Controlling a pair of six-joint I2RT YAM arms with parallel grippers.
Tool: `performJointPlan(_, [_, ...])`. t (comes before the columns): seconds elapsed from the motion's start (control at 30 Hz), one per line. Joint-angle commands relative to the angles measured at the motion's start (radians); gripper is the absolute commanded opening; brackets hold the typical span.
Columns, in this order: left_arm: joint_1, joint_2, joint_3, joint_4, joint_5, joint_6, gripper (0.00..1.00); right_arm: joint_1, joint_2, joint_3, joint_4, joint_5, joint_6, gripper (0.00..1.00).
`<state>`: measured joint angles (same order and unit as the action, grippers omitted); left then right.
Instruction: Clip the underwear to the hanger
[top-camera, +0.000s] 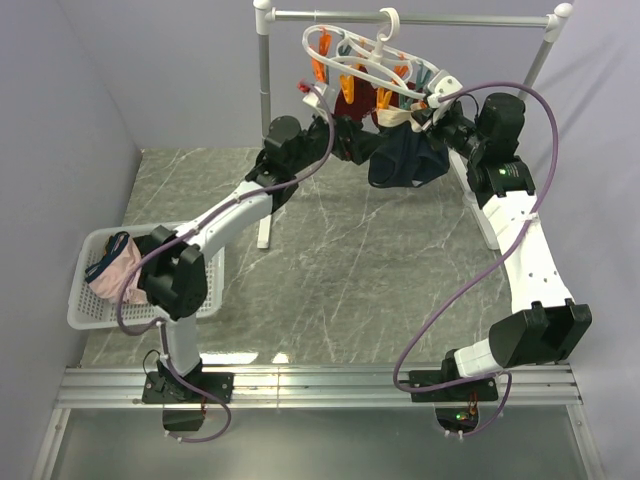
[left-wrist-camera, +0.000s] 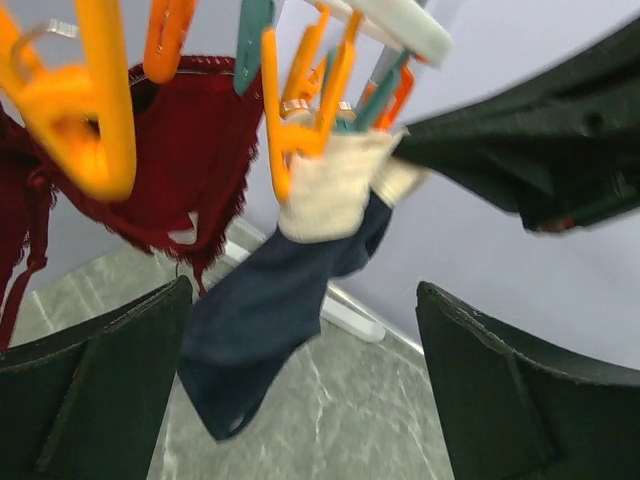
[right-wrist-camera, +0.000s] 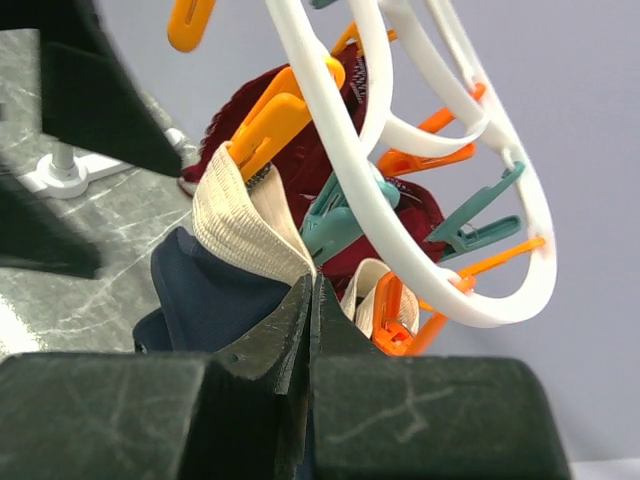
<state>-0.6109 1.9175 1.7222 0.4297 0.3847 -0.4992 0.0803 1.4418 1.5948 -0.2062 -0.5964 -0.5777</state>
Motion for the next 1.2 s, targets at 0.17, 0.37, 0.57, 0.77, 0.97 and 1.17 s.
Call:
performJointPlan(0.17, [0.002,-0.219,-0.258,0.011,0.010,0.065,0.99,-0.008,-0.040,-0.018,0.064,-0.023,-0.002,0.01])
performJointPlan(0.37, [0.003,-0.287,-0.380,-0.043,-0.062,0.108,0.99,-0.001,-0.070,-0.058,0.031,-0.049,-0.043,0.36])
performJointPlan(0.57, [0.019,-0.296,-0.397,-0.152,-0.116,0.073,0.99,0.010,-0.113,-0.117,0.008,-0.065,-0.054,0.52])
performJointPlan(0.77, [0.034,-0.319,-0.423,-0.226,-0.112,0.073,0.99,0.030,-0.179,-0.200,0.002,-0.079,-0.040,0.61])
performJointPlan(0.97, [0.042,-0.325,-0.402,-0.327,-0.107,0.146,0.99,0.050,-0.247,-0.288,0.004,-0.082,0.021,0.73])
performJointPlan(1.17, [0.060,-0.269,-0.261,-0.597,-0.152,0.272,0.99,0.053,-0.326,-0.375,-0.021,-0.060,0.137,0.79])
